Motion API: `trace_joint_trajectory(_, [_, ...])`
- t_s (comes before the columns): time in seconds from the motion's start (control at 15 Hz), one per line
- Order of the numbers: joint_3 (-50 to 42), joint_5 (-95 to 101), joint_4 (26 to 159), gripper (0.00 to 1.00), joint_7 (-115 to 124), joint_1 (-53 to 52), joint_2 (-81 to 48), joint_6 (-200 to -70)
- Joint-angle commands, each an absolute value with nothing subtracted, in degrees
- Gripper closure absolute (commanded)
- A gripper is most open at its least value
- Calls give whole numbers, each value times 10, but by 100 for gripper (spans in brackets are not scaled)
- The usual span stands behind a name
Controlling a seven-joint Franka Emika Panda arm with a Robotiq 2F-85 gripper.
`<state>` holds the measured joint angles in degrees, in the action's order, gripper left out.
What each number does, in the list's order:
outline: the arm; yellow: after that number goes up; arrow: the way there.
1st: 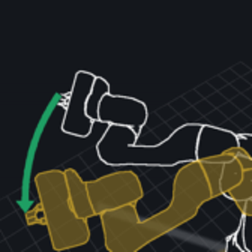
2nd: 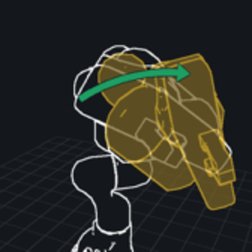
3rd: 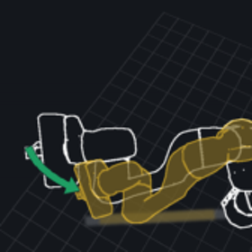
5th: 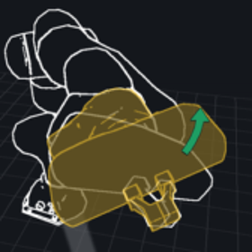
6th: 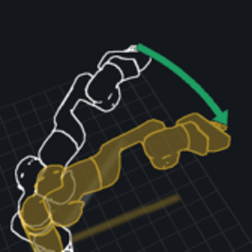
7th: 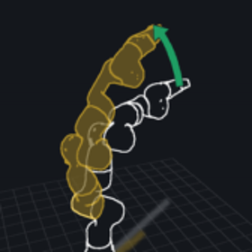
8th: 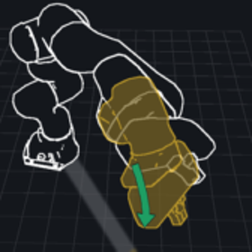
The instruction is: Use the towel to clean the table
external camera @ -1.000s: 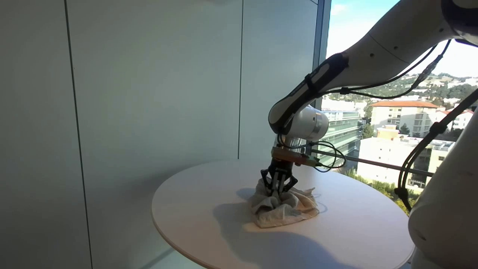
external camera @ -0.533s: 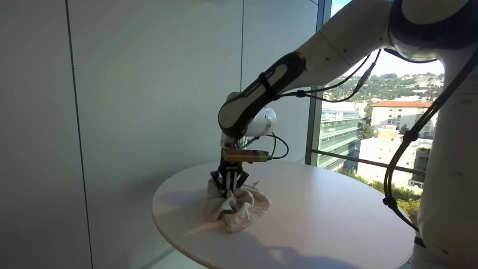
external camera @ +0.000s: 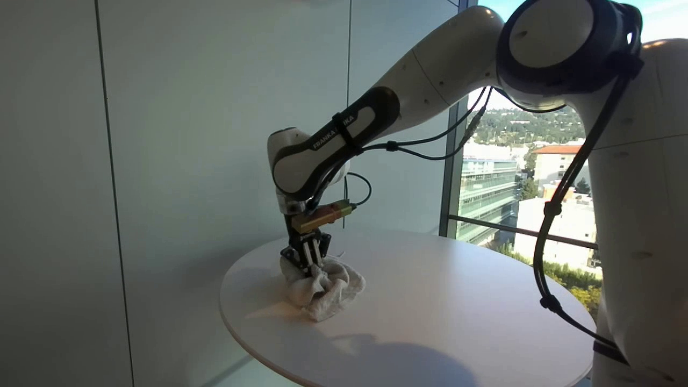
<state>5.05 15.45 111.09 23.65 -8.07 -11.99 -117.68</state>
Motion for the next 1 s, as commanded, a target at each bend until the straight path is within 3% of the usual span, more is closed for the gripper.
trace_joint_trajectory(0.0, [6, 137, 1124, 92, 211, -43, -132, -1145])
trace_joint_trajectory(0.93, [-86, 113, 1359, 92, 284, 71, 37, -1119])
